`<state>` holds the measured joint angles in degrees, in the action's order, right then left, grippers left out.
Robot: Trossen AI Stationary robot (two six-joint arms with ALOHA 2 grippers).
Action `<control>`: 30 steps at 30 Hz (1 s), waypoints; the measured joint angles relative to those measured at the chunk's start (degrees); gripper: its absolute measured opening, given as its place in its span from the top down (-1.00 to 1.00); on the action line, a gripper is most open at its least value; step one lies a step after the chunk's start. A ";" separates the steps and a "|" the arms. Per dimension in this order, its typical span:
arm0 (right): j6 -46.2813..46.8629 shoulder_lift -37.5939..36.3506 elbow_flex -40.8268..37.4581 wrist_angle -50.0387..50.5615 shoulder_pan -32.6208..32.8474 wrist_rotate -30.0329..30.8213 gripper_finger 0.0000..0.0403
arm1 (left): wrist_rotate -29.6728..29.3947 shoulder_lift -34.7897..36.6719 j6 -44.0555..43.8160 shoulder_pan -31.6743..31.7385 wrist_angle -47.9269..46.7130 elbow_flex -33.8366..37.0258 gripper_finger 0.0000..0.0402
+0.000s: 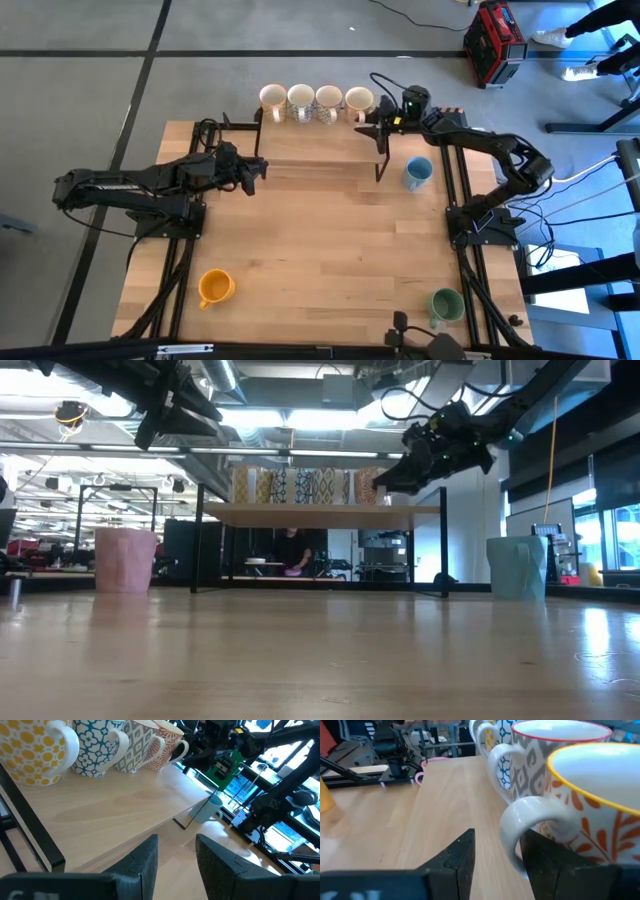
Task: Place coffee mugs
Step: Put the orange pattern mug on the shelf, then put the pink mug on the shelf
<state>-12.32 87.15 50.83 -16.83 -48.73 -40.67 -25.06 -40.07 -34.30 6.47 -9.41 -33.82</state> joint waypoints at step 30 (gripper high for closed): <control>-0.16 -6.84 0.00 9.83 -0.04 8.84 0.29 | -0.42 0.00 0.02 0.01 0.02 0.00 0.38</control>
<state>-12.47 80.31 50.83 -7.00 -48.77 -31.83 -25.47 -40.07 -34.28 6.48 -9.39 -33.82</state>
